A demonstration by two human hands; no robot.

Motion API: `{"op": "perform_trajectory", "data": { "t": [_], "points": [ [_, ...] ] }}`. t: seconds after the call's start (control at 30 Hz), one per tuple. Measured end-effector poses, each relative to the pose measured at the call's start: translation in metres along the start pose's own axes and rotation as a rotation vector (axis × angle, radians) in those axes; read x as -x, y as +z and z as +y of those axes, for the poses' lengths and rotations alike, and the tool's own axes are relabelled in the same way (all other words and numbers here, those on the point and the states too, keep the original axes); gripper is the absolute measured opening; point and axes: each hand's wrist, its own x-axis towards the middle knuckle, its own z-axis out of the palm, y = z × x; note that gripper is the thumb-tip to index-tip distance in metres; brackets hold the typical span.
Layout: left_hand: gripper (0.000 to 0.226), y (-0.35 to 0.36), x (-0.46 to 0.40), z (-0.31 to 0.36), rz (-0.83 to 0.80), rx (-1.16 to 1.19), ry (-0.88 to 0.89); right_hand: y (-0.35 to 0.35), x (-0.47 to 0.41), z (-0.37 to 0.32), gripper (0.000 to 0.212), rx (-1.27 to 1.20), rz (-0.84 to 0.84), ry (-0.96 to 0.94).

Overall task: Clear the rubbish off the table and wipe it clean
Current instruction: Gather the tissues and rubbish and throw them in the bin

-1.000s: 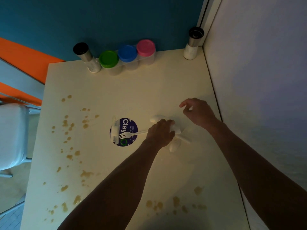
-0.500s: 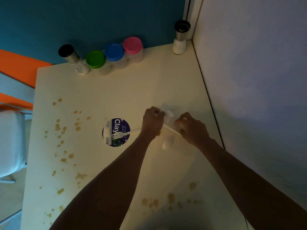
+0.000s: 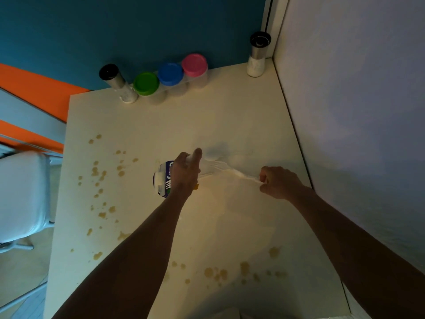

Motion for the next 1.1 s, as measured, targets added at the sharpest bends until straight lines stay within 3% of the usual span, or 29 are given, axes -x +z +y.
{"op": "perform_trajectory", "data": {
  "t": [0.07, 0.23, 0.33, 0.43, 0.53, 0.77, 0.9, 1.1],
  "points": [
    [0.052, -0.006, 0.002, -0.006, 0.051, -0.082, -0.018, -0.001, 0.001, -0.002, 0.028, -0.022, -0.013, 0.009],
    [0.028, -0.019, -0.001, -0.028, 0.084, -0.303, 0.055, -0.004, 0.007, -0.004, 0.016, -0.009, 0.037, 0.022],
    [0.034, -0.023, 0.001, -0.042, -0.005, -0.486, 0.202, -0.004, 0.007, -0.008, 0.010, -0.070, 0.105, -0.013],
    [0.043, -0.025, 0.006, -0.053, -0.133, -0.628, 0.246, 0.000, 0.005, -0.020, 0.009, -0.148, 0.210, -0.053],
    [0.041, -0.027, 0.009, -0.066, -0.159, -0.798, 0.277, 0.004, 0.001, -0.036, 0.016, -0.133, 0.279, -0.065],
    [0.032, -0.039, 0.007, -0.074, -0.193, -0.876, 0.258, 0.011, -0.007, -0.057, 0.044, -0.062, 0.282, -0.072],
    [0.020, -0.041, -0.003, -0.068, -0.178, -0.912, 0.250, 0.016, -0.009, -0.055, 0.038, -0.021, 0.307, -0.052],
    [0.026, -0.043, -0.017, -0.059, -0.249, -1.033, 0.286, 0.017, -0.016, -0.048, 0.031, 0.039, 0.242, -0.007]
  ]
}}
